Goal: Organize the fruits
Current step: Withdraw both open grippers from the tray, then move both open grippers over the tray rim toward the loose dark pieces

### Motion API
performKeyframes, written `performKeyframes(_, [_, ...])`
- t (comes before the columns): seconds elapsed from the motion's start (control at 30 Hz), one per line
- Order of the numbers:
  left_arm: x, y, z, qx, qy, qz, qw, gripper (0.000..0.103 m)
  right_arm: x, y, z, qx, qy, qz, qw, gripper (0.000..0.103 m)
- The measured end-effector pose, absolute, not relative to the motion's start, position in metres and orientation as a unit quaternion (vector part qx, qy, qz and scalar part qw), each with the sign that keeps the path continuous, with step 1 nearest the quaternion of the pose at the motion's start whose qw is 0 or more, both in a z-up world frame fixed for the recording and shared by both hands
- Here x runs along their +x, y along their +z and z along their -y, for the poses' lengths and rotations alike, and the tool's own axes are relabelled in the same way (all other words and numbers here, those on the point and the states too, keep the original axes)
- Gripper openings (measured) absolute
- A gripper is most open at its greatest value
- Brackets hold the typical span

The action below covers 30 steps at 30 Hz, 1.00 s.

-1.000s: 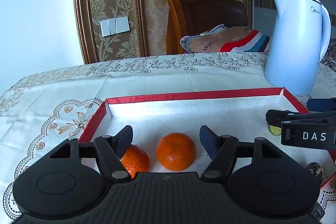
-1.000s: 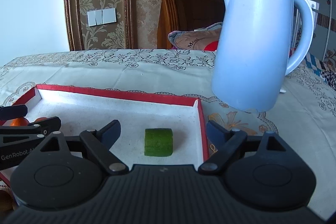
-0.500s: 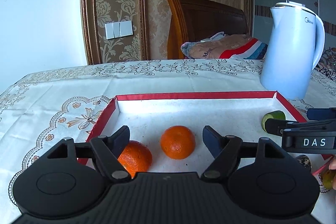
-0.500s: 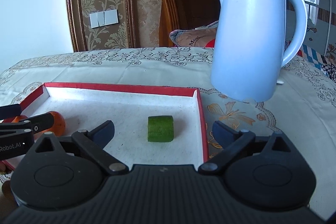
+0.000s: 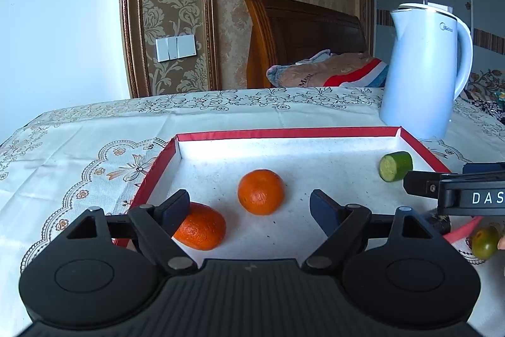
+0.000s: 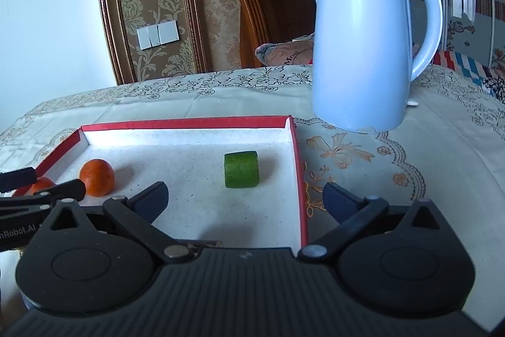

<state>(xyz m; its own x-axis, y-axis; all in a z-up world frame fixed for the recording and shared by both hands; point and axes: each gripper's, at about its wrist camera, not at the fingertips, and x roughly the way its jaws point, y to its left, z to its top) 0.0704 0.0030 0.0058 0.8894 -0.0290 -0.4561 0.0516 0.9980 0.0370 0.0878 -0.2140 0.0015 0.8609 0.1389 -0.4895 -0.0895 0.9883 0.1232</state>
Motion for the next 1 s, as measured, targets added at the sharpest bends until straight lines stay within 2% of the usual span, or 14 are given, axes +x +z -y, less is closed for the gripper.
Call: performKeyframes(1.0, [0.029, 0.004, -0.024, -0.021, -0.035, -0.251, 0.967, 0.084, 0.024, -0.008, 0.212, 0.034, 0.111, -0.252, 0.961, 0.103])
